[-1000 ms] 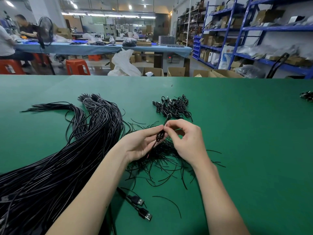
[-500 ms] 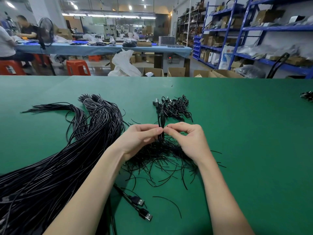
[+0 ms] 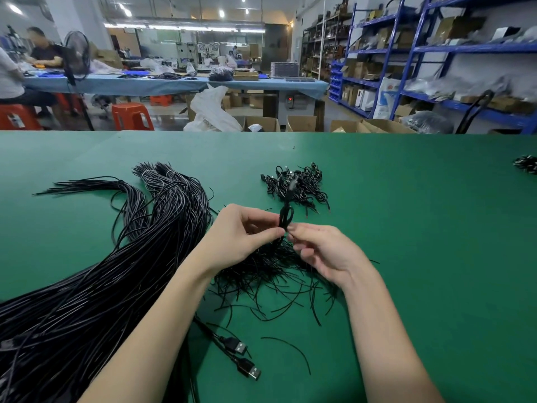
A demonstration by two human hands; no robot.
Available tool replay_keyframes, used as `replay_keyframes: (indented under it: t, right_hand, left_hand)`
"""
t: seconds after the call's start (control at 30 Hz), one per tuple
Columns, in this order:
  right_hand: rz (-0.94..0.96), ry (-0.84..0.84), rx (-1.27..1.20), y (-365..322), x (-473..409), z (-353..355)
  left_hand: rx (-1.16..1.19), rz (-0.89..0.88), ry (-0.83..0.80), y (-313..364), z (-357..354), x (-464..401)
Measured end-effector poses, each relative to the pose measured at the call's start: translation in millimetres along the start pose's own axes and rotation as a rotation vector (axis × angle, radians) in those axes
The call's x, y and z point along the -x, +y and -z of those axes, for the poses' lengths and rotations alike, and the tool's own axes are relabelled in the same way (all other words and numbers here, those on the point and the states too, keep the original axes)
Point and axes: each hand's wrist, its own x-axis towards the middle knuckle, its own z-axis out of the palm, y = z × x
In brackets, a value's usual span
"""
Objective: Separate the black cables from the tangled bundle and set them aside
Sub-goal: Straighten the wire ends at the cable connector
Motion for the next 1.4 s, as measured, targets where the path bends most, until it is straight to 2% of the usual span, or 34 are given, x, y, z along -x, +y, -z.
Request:
replay_keyframes:
  t: [0.07,0.13,0.2,0.27,0.33,0.4,0.47,0.57,0.7,0.87,0.97,1.1,1.23,1.3,1.33,1.4]
  right_hand:
    - [-0.212,-0.041,-0.334,6,0,-2]
    - [-0.302,-0.078,-0.592,15,0,-7]
    - [-0.272,-0.126,-0.658,19,0,-13]
    - [-0.137,-0.119,-0.431,15,-1,-15]
    - [0.101,-0.013,-0.015,9,-2,-14]
    - [0.348,0.062,0.317,5,-1,-9]
    - [0.518,0.07,0.526,0,1,-6]
    - [0.606,0.079,0.694,-4,3,-5]
    - [0.623,0.093,0.668,-4,6,-7]
    - [0.543,0.081,0.556,-5,7,-10]
    - [0.392,0.024,0.386,-4,7,-13]
    - [0.068,-0.025,-0.062,0,3,-13]
    - [-0.199,-0.025,-0.349,11,3,-6]
    - [-0.277,-0.112,-0.526,13,5,-8]
    - [-0.26,-0.145,-0.521,12,5,-10]
    - [-0.13,-0.122,-0.294,5,4,-14]
  left_hand:
    - [-0.217,-0.155,0.04,2,1,0]
    - [-0.334,-0.256,0.081,2,0,-1]
    - [-0.308,-0.187,0.097,1,1,-2]
    - [-0.093,-0.002,0.109,1,4,-3]
    - [0.124,0.151,0.13,0,7,-4]
    - [0.209,0.243,0.109,-1,10,-4]
    - [0.268,0.306,0.038,-2,11,-3]
    - [0.355,0.352,-0.014,-1,9,-2]
    - [0.387,0.378,-0.053,0,8,-2]
    - [0.415,0.396,-0.079,1,10,-1]
    - [0.354,0.301,-0.036,0,11,1]
    - [0.079,0.047,0.068,3,10,1]
    - [-0.326,-0.235,0.083,7,2,1]
    - [-0.304,-0.187,0.108,7,-1,0]
    - [-0.196,-0.097,0.112,7,0,-2]
    - [0.094,0.115,0.115,5,3,-5]
